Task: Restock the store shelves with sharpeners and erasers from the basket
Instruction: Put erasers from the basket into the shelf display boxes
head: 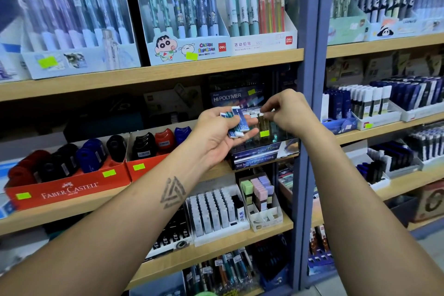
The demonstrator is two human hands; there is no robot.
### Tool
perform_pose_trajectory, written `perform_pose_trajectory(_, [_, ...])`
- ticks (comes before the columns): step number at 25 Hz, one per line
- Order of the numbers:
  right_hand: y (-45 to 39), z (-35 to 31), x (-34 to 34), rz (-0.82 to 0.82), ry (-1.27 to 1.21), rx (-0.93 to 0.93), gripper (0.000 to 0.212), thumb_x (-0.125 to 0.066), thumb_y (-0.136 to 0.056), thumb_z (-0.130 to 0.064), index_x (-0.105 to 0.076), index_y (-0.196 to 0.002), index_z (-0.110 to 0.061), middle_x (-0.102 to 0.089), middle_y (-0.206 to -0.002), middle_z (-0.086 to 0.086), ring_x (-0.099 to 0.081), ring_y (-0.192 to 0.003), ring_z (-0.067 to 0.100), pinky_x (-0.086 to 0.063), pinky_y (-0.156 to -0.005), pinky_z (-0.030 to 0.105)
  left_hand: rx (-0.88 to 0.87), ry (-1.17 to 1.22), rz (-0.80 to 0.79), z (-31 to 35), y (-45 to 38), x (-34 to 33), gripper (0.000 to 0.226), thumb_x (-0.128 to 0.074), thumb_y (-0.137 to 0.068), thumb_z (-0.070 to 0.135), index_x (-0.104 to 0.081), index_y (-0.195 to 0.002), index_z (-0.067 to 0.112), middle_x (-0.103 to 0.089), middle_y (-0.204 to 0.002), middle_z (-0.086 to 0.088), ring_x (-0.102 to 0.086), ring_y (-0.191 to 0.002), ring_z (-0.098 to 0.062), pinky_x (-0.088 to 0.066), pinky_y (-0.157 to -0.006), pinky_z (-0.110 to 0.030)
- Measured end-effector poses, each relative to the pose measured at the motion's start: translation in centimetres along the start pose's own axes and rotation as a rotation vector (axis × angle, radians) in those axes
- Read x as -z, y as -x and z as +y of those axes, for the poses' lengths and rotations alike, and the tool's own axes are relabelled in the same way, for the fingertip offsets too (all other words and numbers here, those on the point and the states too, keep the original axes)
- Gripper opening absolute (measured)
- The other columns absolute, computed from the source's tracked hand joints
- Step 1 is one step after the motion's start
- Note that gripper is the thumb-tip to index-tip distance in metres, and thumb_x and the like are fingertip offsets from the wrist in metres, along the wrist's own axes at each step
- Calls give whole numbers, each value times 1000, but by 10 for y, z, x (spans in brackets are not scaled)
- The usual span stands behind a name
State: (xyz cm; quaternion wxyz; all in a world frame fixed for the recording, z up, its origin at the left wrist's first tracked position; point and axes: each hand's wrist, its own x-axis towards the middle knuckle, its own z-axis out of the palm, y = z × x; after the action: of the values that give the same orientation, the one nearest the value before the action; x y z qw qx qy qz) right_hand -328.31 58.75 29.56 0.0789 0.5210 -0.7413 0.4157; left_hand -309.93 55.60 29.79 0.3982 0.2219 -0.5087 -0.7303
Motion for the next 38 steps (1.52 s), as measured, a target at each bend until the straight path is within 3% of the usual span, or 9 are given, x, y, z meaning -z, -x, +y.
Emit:
perform_pose_trajectory(3, [6,-13,12,-36,-356,4,16,-70,-92,-22,-77,-106,-19,-74,-92,0,-66,-86,14,-52,-81,32,8,-42,-31,-2,-1,0,29,-40,-99,-13,-56,-115,7,-68,-101,-26,-73,-86,-33,-63,-69,-47])
perform_pose_trajectory(6, [18,-27,29,-314,-647,38,20,-76,-88,-29,-78,-96,-11,-75,-90,13,-66,-72,17,-52,-65,28,-3,-133,-10,-5,-3,-5,33,-45,-99,-10,-53,-127,6,-68,-102,-21,-73,-83,-31,-63,-64,-44])
perform_pose_trajectory(9, [22,-29,31,-344,-654,53,16,-79,-83,-8,-75,-97,-2,-73,-80,16,-66,-67,19,-53,-59,24,-34,-182,-12,-6,-2,-11,34,-47,-99,-9,-47,-131,3,-66,-109,-23,-73,-79,-31,-63,-66,-48])
perform_pose_trajectory(14, [8,-15,32,36,-725,-35,11,-70,-87,4,-71,-97,-1,-69,-77,14,-66,-62,16,-55,-60,28,-90,-105,58,20,-10,1,15,-45,-103,1,-50,-118,2,-66,-115,-25,-71,-95,-35,-61,-71,-53])
perform_pose_trajectory(19, [0,2,28,199,-270,-23,15,-68,-90,-3,-69,-86,-17,-69,-74,6,-69,-65,17,-61,-68,38,-60,10,110,26,-13,7,22,-38,-100,-12,-46,-120,-7,-61,-103,-34,-69,-85,-39,-63,-63,-44])
perform_pose_trajectory(28, [0,15,6,75,-89,-37,15,-71,-90,-8,-71,-84,-22,-69,-77,1,-70,-76,18,-58,-80,33,-13,-131,25,3,-8,-6,27,-42,-102,-5,-50,-128,-2,-70,-109,-25,-71,-97,-41,-60,-83,-48])
perform_pose_trajectory(33, [-2,11,3,-28,47,-74,30,-65,-94,-13,-70,-123,-18,-71,-116,7,-63,-111,25,-49,-95,30,19,-83,-21,-6,-8,-5,31,-43,-99,-12,-48,-129,-7,-70,-104,-29,-73,-93,-39,-61,-79,-43])
perform_pose_trajectory(36, [2,-2,17,1,-305,-11,24,-64,-94,-20,-73,-117,-20,-75,-105,0,-67,-98,15,-52,-87,31,10,-114,-48,-11,-6,-8,26,-44,-98,-13,-54,-122,-9,-71,-103,-27,-73,-94,-37,-61,-80,-41])
perform_pose_trajectory(38, [10,-12,28,-157,-573,2,13,-71,-92,-25,-77,-100,-17,-77,-90,2,-65,-79,9,-53,-72,27,-15,-160,-55,-13,-4,-11,22,-47,-98,-11,-59,-115,-6,-68,-110,-29,-70,-102,-39,-60,-85,-41])
